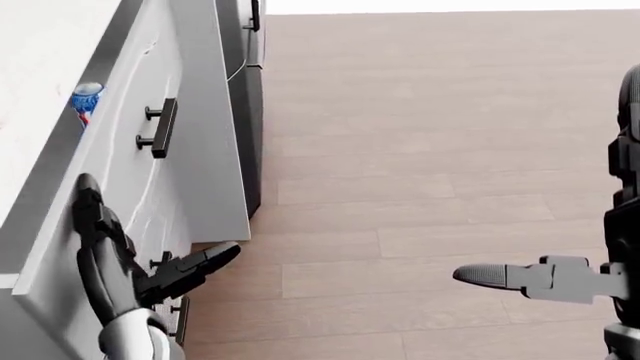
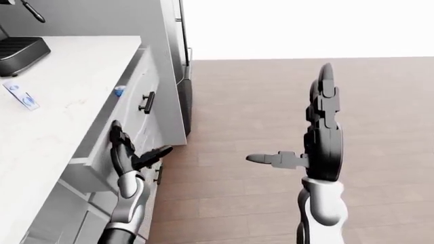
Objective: Close the right drawer.
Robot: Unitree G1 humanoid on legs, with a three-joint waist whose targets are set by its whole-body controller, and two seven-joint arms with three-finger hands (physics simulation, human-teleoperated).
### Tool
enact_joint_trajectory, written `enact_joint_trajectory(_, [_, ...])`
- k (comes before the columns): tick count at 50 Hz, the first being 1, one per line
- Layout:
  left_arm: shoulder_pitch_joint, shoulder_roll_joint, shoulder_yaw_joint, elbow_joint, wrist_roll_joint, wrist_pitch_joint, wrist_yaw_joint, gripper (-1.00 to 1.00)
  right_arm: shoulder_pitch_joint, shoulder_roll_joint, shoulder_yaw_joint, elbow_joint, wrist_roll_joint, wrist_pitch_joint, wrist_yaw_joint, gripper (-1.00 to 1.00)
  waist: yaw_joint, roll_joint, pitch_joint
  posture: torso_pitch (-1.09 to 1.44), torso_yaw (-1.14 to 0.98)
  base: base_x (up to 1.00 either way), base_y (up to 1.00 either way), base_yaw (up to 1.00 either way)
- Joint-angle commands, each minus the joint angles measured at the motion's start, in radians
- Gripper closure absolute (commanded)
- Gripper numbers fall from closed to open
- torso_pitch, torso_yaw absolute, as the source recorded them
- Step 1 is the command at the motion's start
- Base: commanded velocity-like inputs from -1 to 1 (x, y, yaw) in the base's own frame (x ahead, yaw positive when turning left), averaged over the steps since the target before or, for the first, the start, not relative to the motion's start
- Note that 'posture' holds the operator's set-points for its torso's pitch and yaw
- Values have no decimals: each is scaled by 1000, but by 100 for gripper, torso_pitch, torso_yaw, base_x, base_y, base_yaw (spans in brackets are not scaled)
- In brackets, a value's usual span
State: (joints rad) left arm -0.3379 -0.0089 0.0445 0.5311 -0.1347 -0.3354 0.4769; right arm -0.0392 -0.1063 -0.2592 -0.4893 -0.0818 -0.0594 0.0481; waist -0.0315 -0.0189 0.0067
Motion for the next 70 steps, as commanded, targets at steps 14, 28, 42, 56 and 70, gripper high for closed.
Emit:
enact_joint_trajectory(14, [-35,69,90,-1,-58,-56,61,-100,-19,-9,-6,-46,3,-14,-2,-100,9,2,-22,0,0,0,0,0])
enact_joint_trajectory(28, [-50,131,145,43,-114,-69,82,-100,-15,-8,-6,-27,2,-36,-3,-100,11,5,-21,0,0,0,0,0])
enact_joint_trajectory(42, [-47,164,173,32,-151,-58,113,-100,-12,-8,-8,-17,2,-50,-2,-100,7,9,-22,0,0,0,0,0])
enact_joint_trajectory(56, [-49,186,200,53,-220,-46,151,-100,-14,-7,-6,-28,-1,-37,-4,-100,8,10,-17,0,0,0,0,0])
enact_joint_trajectory(70, [-46,205,211,49,-245,-50,152,-100,-15,-8,-5,-20,-3,-42,-4,-100,-1,12,-13,0,0,0,0,0])
